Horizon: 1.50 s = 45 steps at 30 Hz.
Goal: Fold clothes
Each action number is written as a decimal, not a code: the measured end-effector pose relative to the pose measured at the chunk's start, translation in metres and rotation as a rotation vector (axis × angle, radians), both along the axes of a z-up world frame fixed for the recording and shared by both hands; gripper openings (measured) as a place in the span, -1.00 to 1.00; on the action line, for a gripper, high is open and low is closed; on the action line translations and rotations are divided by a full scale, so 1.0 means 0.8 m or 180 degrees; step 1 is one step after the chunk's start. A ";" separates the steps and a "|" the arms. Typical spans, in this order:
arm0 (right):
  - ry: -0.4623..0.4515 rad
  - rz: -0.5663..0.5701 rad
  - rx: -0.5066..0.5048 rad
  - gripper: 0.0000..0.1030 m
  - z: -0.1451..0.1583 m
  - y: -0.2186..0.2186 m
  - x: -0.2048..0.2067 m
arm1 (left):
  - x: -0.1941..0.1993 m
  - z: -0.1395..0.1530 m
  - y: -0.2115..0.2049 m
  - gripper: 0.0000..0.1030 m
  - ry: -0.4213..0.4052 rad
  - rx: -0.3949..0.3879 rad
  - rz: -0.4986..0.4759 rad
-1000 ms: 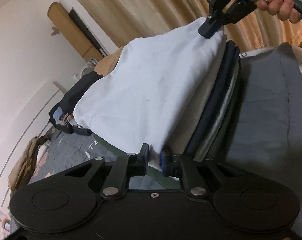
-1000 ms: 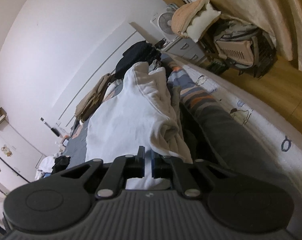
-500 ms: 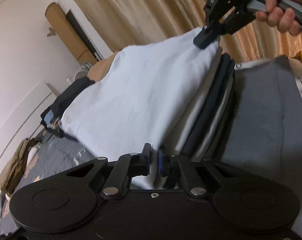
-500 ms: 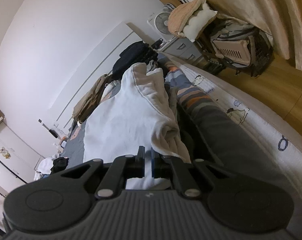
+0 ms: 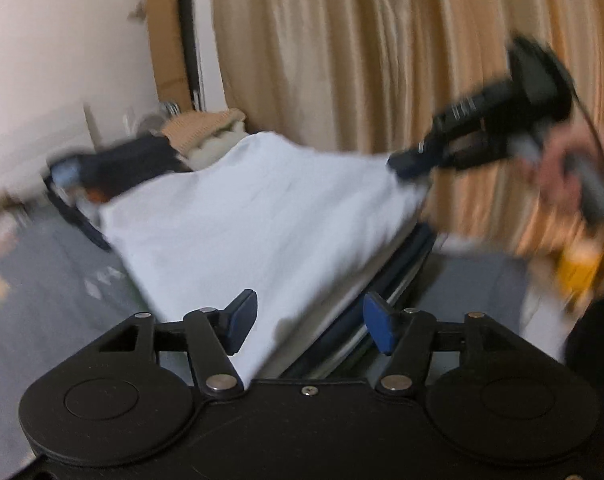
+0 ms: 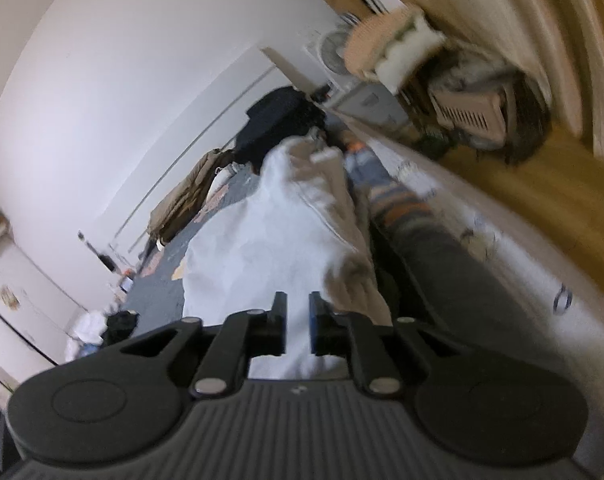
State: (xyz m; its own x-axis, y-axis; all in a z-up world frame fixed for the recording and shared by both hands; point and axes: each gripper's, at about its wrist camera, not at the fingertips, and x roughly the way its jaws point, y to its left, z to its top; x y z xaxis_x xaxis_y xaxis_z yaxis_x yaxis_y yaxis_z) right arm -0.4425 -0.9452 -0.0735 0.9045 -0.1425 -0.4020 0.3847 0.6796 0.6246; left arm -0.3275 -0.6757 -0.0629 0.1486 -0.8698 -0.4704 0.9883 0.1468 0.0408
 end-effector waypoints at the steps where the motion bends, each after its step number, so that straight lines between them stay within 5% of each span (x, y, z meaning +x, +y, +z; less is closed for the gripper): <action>1: -0.0024 0.0017 -0.0049 -0.47 0.006 0.003 0.001 | 0.008 0.002 -0.008 0.13 0.0233 -0.0030 -0.0014; 3: -0.0059 0.0041 -0.0085 -0.19 0.011 0.005 0.004 | 0.025 0.000 -0.022 0.13 0.0793 -0.0080 -0.0120; 5: -0.0023 0.0048 -0.0072 -0.14 0.006 0.002 0.008 | 0.044 -0.011 -0.033 0.14 0.1388 -0.0155 -0.0229; 10: 0.0068 0.0066 -0.0038 -0.13 -0.009 -0.004 0.018 | 0.078 -0.066 -0.050 0.15 0.2313 -0.0059 -0.0029; 15: -0.0004 0.0082 0.0056 -0.13 -0.023 -0.014 0.016 | 0.079 -0.088 -0.038 0.12 0.2458 0.0080 -0.0069; 22: -0.0003 0.0138 0.0056 -0.13 -0.022 -0.016 0.013 | 0.110 -0.041 -0.029 0.23 0.2798 -0.0640 -0.0146; 27: 0.0019 0.0152 0.0055 -0.13 -0.021 -0.016 0.014 | 0.132 -0.069 -0.058 0.24 0.3081 -0.0397 0.0092; 32: 0.0129 0.0204 -0.0047 -0.13 -0.017 -0.010 0.019 | 0.115 -0.082 -0.044 0.33 0.2898 -0.0307 0.0065; 34: 0.0181 0.0205 -0.0097 -0.11 -0.013 -0.006 0.021 | 0.107 -0.074 -0.037 0.50 0.2803 -0.0234 0.0038; 36: 0.0218 0.0206 -0.0119 -0.04 -0.008 -0.002 0.023 | 0.100 -0.064 -0.029 0.98 0.2664 -0.0160 0.0060; 45: 0.0562 0.0015 -0.0486 0.23 0.034 0.037 0.017 | 0.070 -0.013 -0.018 1.00 0.1908 0.0289 0.0503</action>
